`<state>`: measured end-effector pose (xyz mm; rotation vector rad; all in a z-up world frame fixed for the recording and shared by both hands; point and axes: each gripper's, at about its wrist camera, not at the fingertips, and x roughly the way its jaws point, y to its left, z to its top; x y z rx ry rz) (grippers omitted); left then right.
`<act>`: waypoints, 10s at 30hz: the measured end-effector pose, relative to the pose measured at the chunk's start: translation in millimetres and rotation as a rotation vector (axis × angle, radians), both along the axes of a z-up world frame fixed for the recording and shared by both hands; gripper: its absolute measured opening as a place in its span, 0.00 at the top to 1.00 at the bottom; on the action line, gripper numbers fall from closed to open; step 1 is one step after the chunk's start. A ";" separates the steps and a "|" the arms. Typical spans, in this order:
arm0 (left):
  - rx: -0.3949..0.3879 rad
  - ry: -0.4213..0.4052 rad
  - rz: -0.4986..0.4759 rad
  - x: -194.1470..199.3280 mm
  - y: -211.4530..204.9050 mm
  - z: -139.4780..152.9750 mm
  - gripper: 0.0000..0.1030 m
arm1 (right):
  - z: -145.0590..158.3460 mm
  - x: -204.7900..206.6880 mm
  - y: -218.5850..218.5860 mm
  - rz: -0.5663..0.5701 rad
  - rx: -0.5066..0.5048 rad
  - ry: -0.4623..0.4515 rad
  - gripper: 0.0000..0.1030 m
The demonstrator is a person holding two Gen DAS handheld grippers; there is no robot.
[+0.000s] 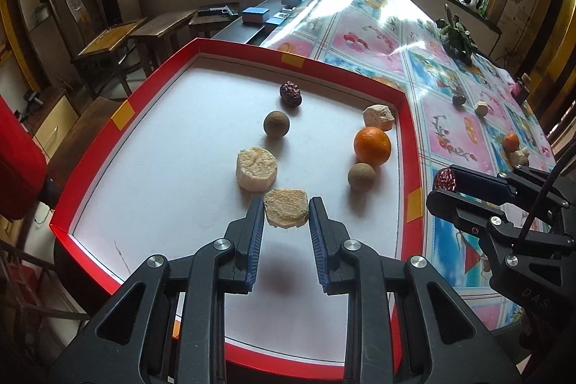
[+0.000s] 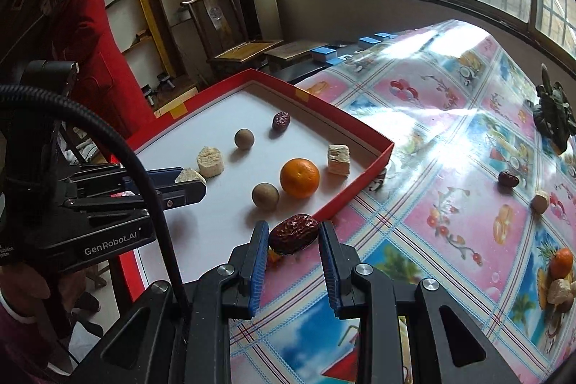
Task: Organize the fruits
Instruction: 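Carry the white chunk and red date over the red tray with both grippers, then open both grippers to drop the chunk and date into the tray, then withdraw both grippers from the tray toward the remaining fruits, then grasp the last red date with the left gripper while the right gripper approaches a white chunk, then lift the red date with the left gripper while the right gripper grasps a flat white chunk, then carry the red date and white chunk over the red tray with both grippers, then open both grippers to drop the chunk and date into the tray, then move both grippers back to the fruit pile beside the orange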
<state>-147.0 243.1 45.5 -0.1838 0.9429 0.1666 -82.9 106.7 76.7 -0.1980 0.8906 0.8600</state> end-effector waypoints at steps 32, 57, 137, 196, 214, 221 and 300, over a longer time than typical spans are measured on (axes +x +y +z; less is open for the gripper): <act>0.004 0.031 0.060 4.2 14.9 -13.0 0.51 | -22.7 -8.3 58.8 0.131 -0.088 0.010 0.68; 0.036 -0.061 -0.076 35.4 -84.9 23.0 0.42 | -1.0 8.2 -66.9 -0.177 -0.006 0.014 0.61; -0.111 0.041 -0.161 220.1 -186.1 -9.6 0.71 | -17.0 168.3 -199.5 -0.387 -0.068 -0.016 0.44; -0.044 -0.028 0.024 31.8 -24.7 33.9 0.71 | 14.9 27.8 -62.7 -0.098 0.079 0.019 0.76; 0.017 -0.014 0.210 11.4 56.2 6.9 0.71 | 8.1 11.9 35.7 0.089 0.029 0.021 0.76; 0.023 -0.001 0.233 20.9 70.7 -4.0 0.71 | -1.6 19.2 68.4 0.123 0.000 0.029 0.76; 0.141 -0.127 -0.030 56.9 -117.1 31.4 0.33 | -10.2 24.7 -102.2 -0.266 -0.007 0.038 0.55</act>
